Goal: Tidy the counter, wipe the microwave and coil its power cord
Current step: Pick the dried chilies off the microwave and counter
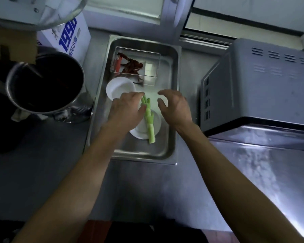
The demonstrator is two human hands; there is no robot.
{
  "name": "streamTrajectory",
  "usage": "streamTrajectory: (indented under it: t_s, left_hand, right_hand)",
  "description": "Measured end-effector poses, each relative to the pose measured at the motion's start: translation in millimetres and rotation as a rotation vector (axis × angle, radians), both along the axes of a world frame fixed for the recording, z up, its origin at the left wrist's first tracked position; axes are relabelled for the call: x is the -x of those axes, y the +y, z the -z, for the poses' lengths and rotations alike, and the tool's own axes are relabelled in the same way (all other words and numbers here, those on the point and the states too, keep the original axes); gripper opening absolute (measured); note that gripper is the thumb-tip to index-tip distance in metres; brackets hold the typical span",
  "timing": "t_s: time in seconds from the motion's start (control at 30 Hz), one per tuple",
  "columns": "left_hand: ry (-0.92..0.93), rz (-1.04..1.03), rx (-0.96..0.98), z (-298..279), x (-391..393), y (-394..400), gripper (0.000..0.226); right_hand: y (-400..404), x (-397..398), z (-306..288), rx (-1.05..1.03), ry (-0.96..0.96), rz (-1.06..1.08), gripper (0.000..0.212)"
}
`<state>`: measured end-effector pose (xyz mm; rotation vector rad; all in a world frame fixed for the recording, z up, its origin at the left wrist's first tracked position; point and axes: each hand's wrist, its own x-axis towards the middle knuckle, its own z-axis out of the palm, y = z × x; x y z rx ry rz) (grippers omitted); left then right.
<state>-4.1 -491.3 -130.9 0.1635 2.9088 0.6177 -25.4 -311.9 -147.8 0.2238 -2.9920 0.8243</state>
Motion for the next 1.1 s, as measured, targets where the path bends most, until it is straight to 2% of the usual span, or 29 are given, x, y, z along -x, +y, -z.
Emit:
streamTrajectory:
  t_s: [0.37, 0.73, 0.87, 1.1]
  left_hand:
    - [0.066, 0.104, 0.072, -21.8, -88.8, 85.3, 0.047]
    - [0.124, 0.31, 0.09, -52.8, -203.1, 239.5, 0.05]
    - [0.165, 0.406, 0.089, -59.9, -231.7, 299.9, 0.05]
    - [0.182, 0.574, 0.08, -70.1, -264.6, 394.9, 0.05]
  right_hand:
    - [91.8, -119.2, -15.6, 0.029, 0.058, 0.04, 0.029]
    - [240.3, -267.9, -42.1, 0.076, 0.088, 0.295, 0.022]
    - [302.6, -315.0, -45.3, 0.053, 0.07, 0.381, 0.03]
    - [386.4, -384.4, -55.9, 0.028, 0.037, 0.549, 0.029]
